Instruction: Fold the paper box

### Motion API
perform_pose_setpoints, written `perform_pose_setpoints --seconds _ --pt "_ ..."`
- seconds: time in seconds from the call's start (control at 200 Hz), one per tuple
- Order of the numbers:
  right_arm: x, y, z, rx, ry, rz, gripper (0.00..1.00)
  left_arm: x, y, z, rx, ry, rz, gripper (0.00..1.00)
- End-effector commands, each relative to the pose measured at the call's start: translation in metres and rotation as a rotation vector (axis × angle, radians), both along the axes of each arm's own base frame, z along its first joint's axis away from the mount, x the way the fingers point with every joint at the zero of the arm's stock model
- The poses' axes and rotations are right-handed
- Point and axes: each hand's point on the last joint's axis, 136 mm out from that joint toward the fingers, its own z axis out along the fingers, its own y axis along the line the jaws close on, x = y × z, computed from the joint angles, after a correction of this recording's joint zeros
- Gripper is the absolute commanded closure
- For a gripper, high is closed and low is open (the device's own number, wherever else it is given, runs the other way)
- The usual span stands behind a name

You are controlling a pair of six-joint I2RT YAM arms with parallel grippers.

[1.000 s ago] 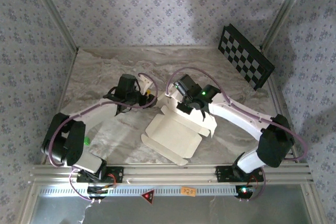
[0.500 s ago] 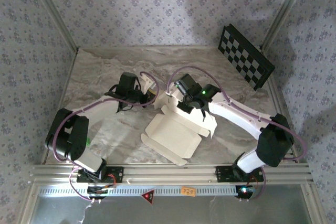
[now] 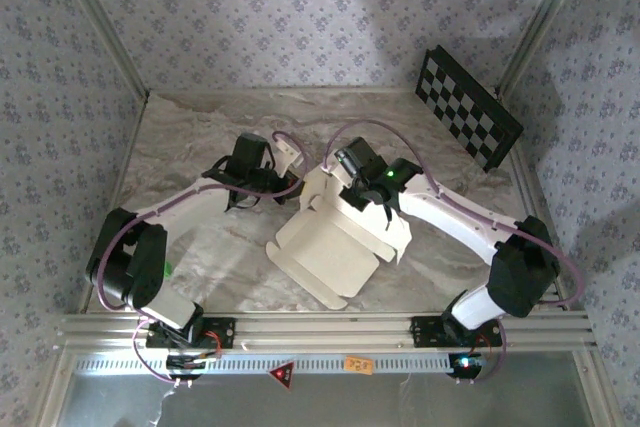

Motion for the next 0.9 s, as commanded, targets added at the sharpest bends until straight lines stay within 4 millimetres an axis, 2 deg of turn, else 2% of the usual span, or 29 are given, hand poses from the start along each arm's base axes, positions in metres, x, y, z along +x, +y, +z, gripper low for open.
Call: perform_pose_setpoints --seconds 0.0,0.33,0.35,0.375,0.705,0.895 --pt "0.000 -0.008 -0.008 -0.021 0.015 -0.043 1.00 -0.006 -0.016 0.033 -0.060 -0.019 -0.032 0.97" --pt "-0.011 -0.002 -0.006 -0.012 0.020 -0.020 1.00 -0.027 -0.011 0.003 -0.035 0.056 0.010 0.98" --pt "-0.017 -0.006 -0.017 -0.031 0.042 -0.018 1.00 -0.028 -0.011 0.002 -0.037 0.063 0.013 0.98" --pt "-0.019 -0.006 -0.021 -0.037 0.050 -0.017 1.00 -0.030 -0.010 0.001 -0.039 0.070 0.018 0.98" --pt "-0.035 0.000 -0.028 -0.060 0.073 0.000 1.00 -0.054 -0.010 -0.023 -0.030 0.143 0.044 0.98" --pt "-0.048 0.004 -0.035 -0.070 0.108 0.027 1.00 -0.059 0.003 -0.043 0.037 0.166 0.096 0.96"
